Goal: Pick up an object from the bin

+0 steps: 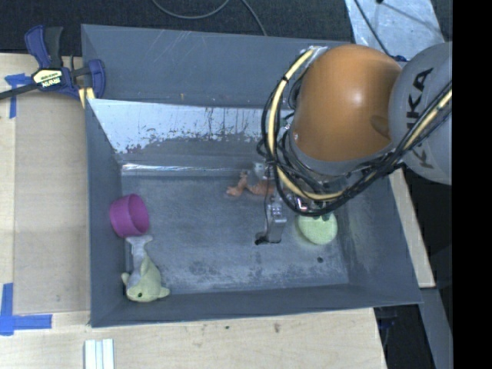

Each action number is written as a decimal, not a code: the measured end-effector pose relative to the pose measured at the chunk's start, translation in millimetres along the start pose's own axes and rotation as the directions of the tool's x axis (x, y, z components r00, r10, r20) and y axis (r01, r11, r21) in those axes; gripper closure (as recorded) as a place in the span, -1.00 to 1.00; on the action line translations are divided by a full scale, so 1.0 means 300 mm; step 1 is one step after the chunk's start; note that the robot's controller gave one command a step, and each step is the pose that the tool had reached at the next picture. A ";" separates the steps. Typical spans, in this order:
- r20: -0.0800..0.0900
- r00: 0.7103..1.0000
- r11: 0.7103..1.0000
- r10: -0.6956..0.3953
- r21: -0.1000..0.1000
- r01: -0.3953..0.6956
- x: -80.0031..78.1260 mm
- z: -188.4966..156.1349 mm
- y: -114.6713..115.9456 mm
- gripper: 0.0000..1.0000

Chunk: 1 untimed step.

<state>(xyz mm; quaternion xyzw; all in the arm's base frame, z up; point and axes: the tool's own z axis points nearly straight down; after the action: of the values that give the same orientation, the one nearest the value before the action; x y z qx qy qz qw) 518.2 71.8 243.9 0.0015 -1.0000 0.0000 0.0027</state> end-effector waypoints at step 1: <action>0.009 1.000 1.000 0.003 -0.001 -0.003 -0.004 -0.016 -0.002 -1.00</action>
Offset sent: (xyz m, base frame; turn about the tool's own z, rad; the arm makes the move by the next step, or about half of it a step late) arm 0.1049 -0.0595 -0.1739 -0.1032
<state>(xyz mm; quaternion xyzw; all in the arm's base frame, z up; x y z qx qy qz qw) 519.6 71.2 248.6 0.0002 -1.0000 -0.0004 -0.0017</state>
